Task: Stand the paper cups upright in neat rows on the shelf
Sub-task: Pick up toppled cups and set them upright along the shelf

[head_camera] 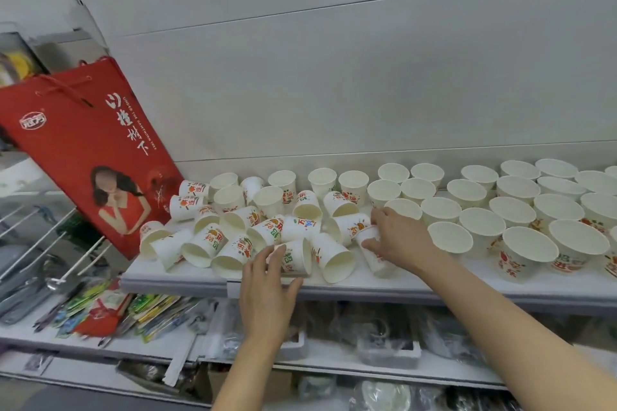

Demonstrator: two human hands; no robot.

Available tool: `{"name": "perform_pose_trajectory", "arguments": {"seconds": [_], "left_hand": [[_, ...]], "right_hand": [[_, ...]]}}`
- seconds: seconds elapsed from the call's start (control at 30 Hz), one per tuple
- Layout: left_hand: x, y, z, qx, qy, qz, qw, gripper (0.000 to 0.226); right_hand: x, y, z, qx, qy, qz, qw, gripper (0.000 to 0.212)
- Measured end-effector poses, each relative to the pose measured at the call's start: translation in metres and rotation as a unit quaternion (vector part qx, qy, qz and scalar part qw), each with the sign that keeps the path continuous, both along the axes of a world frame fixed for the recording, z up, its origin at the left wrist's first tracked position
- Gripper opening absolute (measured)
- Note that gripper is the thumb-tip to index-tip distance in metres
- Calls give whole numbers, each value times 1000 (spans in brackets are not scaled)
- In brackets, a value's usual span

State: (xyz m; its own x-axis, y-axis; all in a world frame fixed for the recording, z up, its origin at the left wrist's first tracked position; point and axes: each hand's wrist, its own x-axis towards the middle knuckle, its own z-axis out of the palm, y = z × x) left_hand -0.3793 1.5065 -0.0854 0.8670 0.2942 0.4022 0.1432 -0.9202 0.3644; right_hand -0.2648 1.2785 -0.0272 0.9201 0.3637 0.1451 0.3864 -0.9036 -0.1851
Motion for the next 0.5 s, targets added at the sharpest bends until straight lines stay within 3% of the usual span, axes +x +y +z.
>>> {"name": "perform_pose_trajectory", "arguments": {"seconds": [0.13, 0.27, 0.4, 0.5], "left_hand": [[11, 23, 6, 46, 24, -64, 997, 72], [27, 33, 12, 130, 38, -147, 980, 76], [45, 37, 22, 218, 9, -243, 945, 46], [51, 43, 31, 215, -27, -256, 942, 23]], "right_hand": [[-24, -13, 7, 89, -5, -37, 995, 21], [-53, -29, -12, 135, -81, -22, 987, 14], [-62, -29, -37, 143, -156, -9, 977, 22], [-67, -24, -45, 162, -195, -38, 966, 24]]}}
